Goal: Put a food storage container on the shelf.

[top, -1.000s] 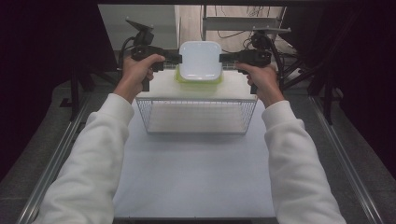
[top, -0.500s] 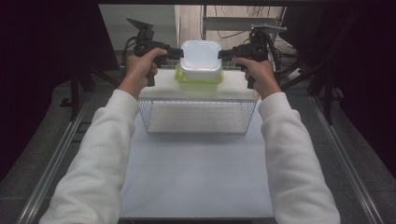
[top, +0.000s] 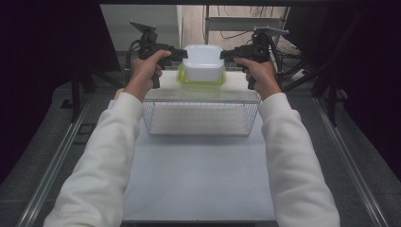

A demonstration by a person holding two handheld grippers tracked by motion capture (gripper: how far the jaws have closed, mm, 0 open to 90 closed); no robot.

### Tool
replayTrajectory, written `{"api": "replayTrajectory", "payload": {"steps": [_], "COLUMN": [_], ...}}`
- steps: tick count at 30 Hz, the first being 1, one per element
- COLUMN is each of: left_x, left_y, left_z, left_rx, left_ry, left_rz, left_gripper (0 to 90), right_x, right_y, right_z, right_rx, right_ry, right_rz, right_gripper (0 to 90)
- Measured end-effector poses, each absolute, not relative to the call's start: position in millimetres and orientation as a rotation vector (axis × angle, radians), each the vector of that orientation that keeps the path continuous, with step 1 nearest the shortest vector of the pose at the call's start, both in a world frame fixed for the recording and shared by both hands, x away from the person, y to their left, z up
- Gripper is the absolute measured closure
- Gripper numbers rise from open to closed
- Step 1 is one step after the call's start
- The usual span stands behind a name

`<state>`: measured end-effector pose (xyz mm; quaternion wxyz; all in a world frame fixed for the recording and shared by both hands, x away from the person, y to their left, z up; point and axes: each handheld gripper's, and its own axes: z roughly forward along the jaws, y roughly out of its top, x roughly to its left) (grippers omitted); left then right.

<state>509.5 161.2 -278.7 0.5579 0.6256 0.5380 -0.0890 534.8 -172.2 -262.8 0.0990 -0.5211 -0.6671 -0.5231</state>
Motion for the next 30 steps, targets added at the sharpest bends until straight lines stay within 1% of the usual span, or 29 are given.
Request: {"api": "replayTrajectory", "payload": {"steps": [2, 4, 5, 10, 17, 24, 30], "left_x": [506.8, 502.5, 499.7, 485.5, 467.1, 443.5, 416.1], "left_y": [161.9, 163.6, 164.7, 172.6, 183.1, 186.0, 191.0], "left_z": [-276.7, -273.6, -272.2, -271.3, -272.6, -275.3, -278.4], "left_rx": [1.471, 1.481, 1.489, 1.502, 1.524, 1.563, 1.598], "left_ry": [1.255, 1.242, 1.227, 1.172, 1.14, 1.084, 1.054], "left_rz": [-0.163, -0.111, -0.094, -0.069, -0.018, 0.02, 0.054], "left_gripper": [53.8, 43.4, 40.7, 33.4, 29.9, 28.0, 26.9], "right_x": [533.0, 529.4, 527.5, 517.8, 501.2, 480.1, 453.7], "right_y": [-171.5, -172.4, -173.1, -174.4, -179.9, -193.8, -208.2], "right_z": [-260.6, -256.6, -254.9, -250.7, -253.0, -255.6, -260.2], "right_rx": [-1.531, -1.529, -1.522, -1.473, -1.409, -1.338, -1.286], "right_ry": [-1.987, -2.004, -2.023, -2.141, -2.213, -2.253, -2.324], "right_rz": [-1.583, -1.633, -1.648, -1.686, -1.731, -1.776, -1.811], "right_gripper": [53.9, 47.8, 45.4, 37.7, 31.8, 30.2, 30.1]}}
